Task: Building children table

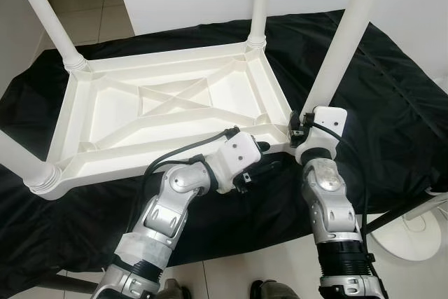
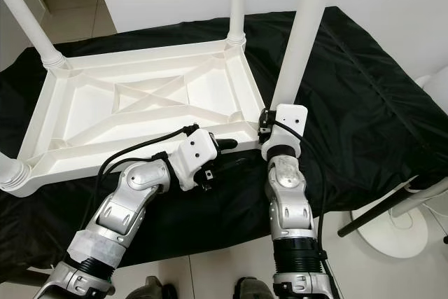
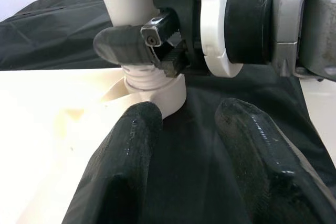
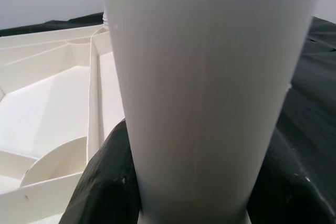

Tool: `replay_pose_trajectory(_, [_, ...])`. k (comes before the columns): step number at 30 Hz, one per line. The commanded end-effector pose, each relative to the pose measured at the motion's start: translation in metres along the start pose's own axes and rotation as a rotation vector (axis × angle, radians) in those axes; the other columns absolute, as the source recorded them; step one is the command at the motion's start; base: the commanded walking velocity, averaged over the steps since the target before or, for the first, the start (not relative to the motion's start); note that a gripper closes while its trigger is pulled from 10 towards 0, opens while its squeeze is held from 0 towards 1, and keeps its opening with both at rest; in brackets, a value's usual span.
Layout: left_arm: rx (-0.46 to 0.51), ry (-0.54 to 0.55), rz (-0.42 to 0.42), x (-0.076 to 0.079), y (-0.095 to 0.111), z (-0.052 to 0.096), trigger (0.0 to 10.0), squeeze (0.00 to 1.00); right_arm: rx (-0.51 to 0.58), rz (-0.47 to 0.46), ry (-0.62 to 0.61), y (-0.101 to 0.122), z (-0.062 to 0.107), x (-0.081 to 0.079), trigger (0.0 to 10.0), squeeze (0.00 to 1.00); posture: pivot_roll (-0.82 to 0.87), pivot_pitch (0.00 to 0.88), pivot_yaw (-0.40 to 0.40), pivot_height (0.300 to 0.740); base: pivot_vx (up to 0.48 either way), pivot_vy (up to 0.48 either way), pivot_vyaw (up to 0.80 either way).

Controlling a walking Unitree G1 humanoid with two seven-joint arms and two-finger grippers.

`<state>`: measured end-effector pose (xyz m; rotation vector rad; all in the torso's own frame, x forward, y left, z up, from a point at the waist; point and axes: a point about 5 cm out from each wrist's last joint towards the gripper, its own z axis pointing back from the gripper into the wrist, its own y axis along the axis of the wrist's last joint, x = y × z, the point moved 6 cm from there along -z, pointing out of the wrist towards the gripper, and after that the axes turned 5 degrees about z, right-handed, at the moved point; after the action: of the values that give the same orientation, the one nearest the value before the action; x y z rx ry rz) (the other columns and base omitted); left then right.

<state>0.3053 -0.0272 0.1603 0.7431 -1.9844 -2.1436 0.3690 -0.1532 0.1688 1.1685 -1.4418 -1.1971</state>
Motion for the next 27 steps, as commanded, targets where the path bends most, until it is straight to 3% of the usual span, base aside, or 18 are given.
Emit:
replay_pose_trajectory(1, [0.008, 0.062, -0.006, -0.007, 0.002, 0.000, 10.0, 0.00, -0.033, -0.018, 0.005, -0.004, 0.002, -0.005, 10.0, 0.00, -0.16, 0.090, 0.073, 0.740, 0.000, 0.000, 0.00])
replay_pose_trajectory(5, [0.006, 0.063, -0.009, -0.007, 0.001, 0.000, 10.0, 0.00, -0.038, -0.011, 0.004, -0.006, 0.003, -0.003, 10.0, 0.00, -0.16, 0.088, 0.068, 0.740, 0.000, 0.000, 0.00])
replay_pose_trajectory(6, [0.008, 0.068, -0.008, -0.009, 0.002, 0.000, 10.0, 0.00, -0.041, -0.010, -0.001, -0.007, 0.003, -0.002, 10.0, 0.09, -0.16, 0.088, 0.068, 0.740, 0.000, 0.000, 0.00])
replay_pose_trajectory(8, [0.008, 0.068, -0.008, -0.009, 0.002, 0.000, 10.0, 0.00, -0.041, -0.010, -0.001, -0.007, 0.003, -0.002, 10.0, 0.09, -0.16, 0.088, 0.068, 0.740, 0.000, 0.000, 0.00])
replay_pose_trajectory(9, [0.010, 0.072, -0.007, -0.010, 0.002, 0.000, 10.0, 0.00, -0.042, -0.008, -0.005, -0.007, 0.004, -0.001, 10.0, 1.00, -0.16, 0.086, 0.068, 0.740, 0.000, 0.000, 0.00])
replay_pose_trajectory(15, [0.013, 0.070, -0.009, -0.009, 0.003, 0.000, 10.0, 0.00, -0.011, 0.005, 0.060, -0.002, 0.004, 0.003, 10.0, 1.00, -0.17, 0.084, 0.071, 0.740, 0.000, 0.000, 0.00])
replay_pose_trajectory(17, [0.013, 0.067, -0.012, -0.009, 0.004, 0.000, 10.0, 0.00, -0.001, 0.027, 0.153, 0.000, 0.003, 0.005, 10.0, 1.00, -0.16, 0.085, 0.077, 0.740, 0.000, 0.000, 0.00])
replay_pose_trajectory(20, [0.013, 0.066, -0.013, -0.009, 0.004, 0.000, 10.0, 0.00, -0.002, 0.039, 0.189, 0.001, 0.002, 0.007, 10.0, 1.00, -0.16, 0.085, 0.077, 0.740, 0.000, 0.000, 0.00])
replay_pose_trajectory(21, [0.012, 0.064, -0.014, -0.009, 0.004, 0.000, 10.0, 0.00, -0.008, 0.051, 0.238, 0.001, -0.001, 0.011, 10.0, 0.82, -0.16, 0.085, 0.077, 0.740, 0.000, 0.000, 0.00])
replay_pose_trajectory(22, [0.012, 0.064, -0.014, -0.009, 0.004, 0.000, 10.0, 0.00, -0.008, 0.051, 0.238, 0.001, -0.001, 0.011, 10.0, 0.82, -0.16, 0.085, 0.077, 0.740, 0.000, 0.000, 0.00])
replay_pose_trajectory(23, [0.010, 0.064, -0.015, -0.009, 0.003, 0.000, 10.0, 0.00, -0.014, 0.076, 0.277, 0.001, -0.003, 0.015, 10.0, 0.00, -0.16, 0.087, 0.076, 0.740, 0.000, 0.000, 0.00])
replay_pose_trajectory(27, [0.009, 0.064, -0.016, -0.010, 0.003, 0.000, 10.0, 0.00, -0.015, 0.095, 0.306, 0.001, -0.005, 0.017, 10.0, 0.00, -0.16, 0.087, 0.076, 0.740, 0.000, 0.000, 0.00])
